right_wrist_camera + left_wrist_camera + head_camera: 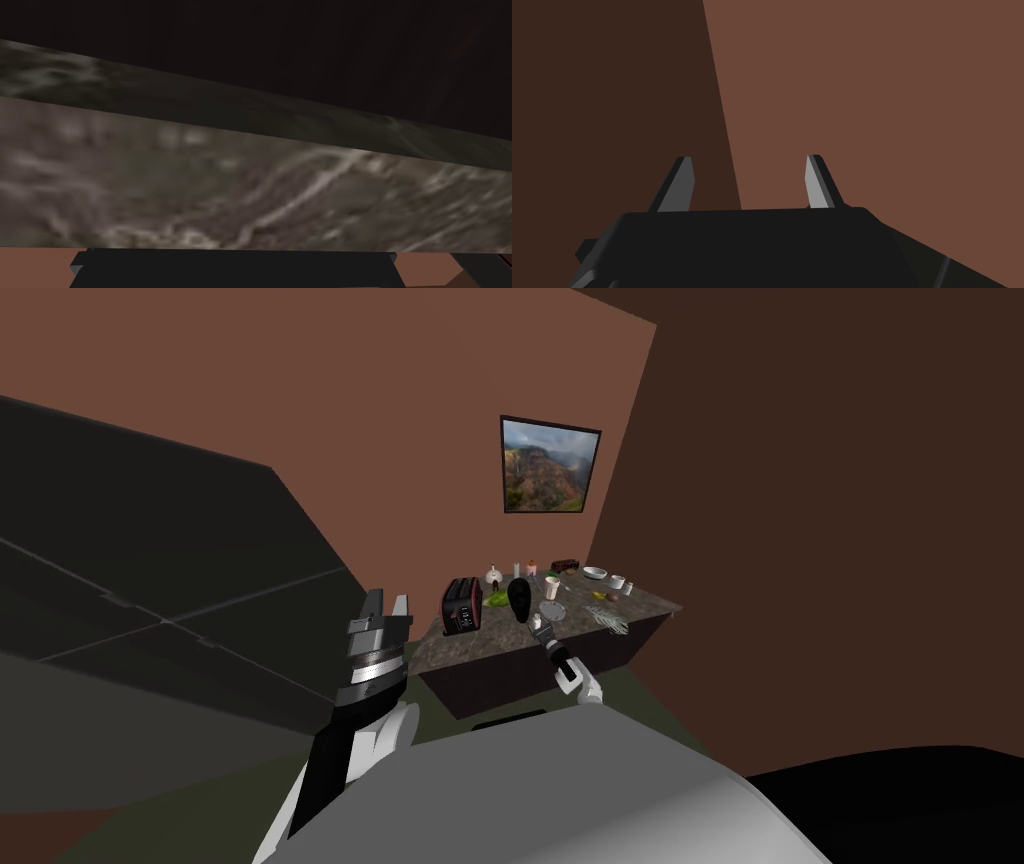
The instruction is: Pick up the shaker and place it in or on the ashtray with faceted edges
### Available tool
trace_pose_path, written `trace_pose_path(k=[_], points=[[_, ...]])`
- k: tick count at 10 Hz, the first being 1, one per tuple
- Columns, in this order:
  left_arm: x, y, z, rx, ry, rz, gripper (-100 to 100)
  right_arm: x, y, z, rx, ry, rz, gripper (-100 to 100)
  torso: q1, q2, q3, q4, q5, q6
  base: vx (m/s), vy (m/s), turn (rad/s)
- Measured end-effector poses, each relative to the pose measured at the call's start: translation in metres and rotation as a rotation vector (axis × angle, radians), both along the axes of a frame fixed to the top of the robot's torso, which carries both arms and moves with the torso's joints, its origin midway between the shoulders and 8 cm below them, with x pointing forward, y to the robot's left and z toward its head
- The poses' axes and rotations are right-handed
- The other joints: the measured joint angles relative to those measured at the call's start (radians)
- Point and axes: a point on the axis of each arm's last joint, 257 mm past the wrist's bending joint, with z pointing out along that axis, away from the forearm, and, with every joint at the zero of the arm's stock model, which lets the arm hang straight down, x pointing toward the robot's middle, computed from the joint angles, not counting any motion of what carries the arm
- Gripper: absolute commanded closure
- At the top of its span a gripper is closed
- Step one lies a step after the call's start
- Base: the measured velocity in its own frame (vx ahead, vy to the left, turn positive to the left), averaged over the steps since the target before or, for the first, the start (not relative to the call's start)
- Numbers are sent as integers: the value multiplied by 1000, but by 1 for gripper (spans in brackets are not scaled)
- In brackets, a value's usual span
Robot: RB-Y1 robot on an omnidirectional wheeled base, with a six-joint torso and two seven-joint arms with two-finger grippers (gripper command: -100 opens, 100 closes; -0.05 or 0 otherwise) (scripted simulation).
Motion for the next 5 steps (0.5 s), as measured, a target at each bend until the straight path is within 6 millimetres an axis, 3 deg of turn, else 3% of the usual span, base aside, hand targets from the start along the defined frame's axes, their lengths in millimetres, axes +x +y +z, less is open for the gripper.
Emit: trace_pose_path(k=[5], points=[[0,0,0,0,0,0,0,35,21,5,-11,1,39,-100,0,0,0,0,0,0,-41,-1,-87]])
